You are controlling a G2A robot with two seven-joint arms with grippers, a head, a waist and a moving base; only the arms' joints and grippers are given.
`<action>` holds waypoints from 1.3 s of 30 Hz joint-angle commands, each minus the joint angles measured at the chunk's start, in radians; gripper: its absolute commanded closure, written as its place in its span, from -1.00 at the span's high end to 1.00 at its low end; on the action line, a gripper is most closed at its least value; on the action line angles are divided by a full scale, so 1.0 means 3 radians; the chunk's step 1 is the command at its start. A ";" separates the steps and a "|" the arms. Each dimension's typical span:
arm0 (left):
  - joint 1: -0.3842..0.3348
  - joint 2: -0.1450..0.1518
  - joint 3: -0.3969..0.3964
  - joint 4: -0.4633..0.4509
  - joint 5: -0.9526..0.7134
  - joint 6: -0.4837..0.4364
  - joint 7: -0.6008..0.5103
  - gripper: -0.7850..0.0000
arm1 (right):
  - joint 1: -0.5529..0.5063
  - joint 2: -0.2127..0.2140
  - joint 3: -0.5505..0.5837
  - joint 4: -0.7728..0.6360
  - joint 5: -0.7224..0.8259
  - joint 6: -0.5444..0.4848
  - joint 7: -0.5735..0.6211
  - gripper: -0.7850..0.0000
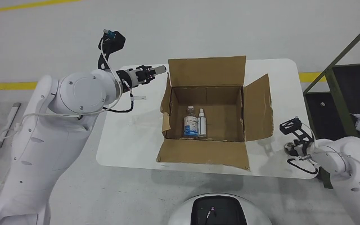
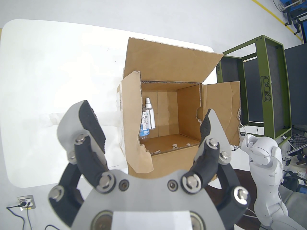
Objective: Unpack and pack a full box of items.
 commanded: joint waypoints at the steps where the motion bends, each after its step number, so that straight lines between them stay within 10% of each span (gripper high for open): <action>1: 0.0000 0.0000 0.0000 0.0000 0.0000 0.0000 0.0000 1.00 | 0.0032 0.0005 0.0133 -0.0082 0.0170 0.0081 -0.0024 -1.00; 16: 0.0000 0.0000 0.0000 0.0000 0.0000 0.0000 0.0000 1.00 | 0.0652 0.0043 0.1332 -0.0743 0.2771 0.0624 -0.0500 -1.00; 39: 0.0000 0.0000 0.0000 0.0000 0.0000 0.0000 0.0000 1.00 | 0.1600 -0.0009 -0.1103 -0.0080 0.2222 0.0635 -0.0463 -1.00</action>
